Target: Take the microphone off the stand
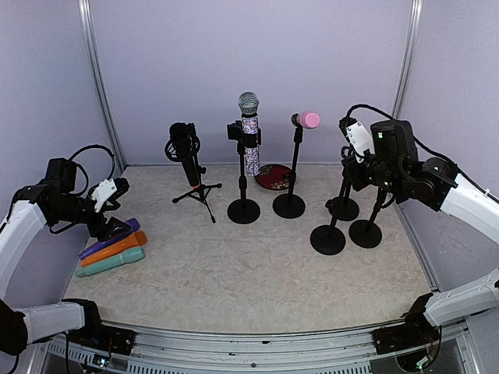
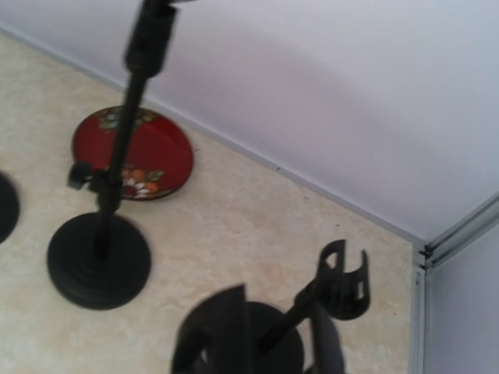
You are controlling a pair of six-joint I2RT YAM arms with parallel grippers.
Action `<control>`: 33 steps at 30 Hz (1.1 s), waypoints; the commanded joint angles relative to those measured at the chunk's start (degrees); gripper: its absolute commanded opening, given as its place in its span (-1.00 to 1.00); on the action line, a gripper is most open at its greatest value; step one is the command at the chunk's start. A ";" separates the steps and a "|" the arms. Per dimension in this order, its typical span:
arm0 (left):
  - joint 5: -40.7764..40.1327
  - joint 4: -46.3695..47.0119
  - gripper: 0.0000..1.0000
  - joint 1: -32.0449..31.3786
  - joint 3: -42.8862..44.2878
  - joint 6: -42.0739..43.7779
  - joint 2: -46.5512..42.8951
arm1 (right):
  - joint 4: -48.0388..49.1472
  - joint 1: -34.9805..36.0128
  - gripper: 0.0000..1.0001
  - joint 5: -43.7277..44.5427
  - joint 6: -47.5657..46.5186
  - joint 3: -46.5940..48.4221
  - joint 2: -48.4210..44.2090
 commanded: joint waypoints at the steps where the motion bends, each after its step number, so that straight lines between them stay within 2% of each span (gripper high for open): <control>1: 0.03 0.98 0.58 -0.42 -0.36 -0.48 -0.71 | 5.76 -3.57 -1.00 1.85 -3.62 -2.04 -1.18; 12: -0.15 1.06 0.59 -0.46 -0.10 -0.29 -0.88 | 9.12 -9.45 -1.00 1.42 -8.19 -1.70 0.93; 18: -0.38 0.98 0.59 -0.47 -0.09 0.00 -0.88 | 9.62 -11.74 -1.00 4.18 -11.32 -2.37 3.61; 29: 0.07 0.99 0.59 -0.47 0.25 0.12 -0.09 | 5.24 -12.63 -1.00 -5.09 -2.09 -3.65 5.31; 30: 0.14 0.98 0.59 -0.53 0.27 0.11 -0.01 | 5.31 -12.63 -0.90 -5.91 -0.82 -4.30 5.19; 33: 0.16 0.82 0.59 -0.56 0.24 0.09 0.00 | 5.33 -12.63 -0.03 -7.43 2.48 -5.37 4.67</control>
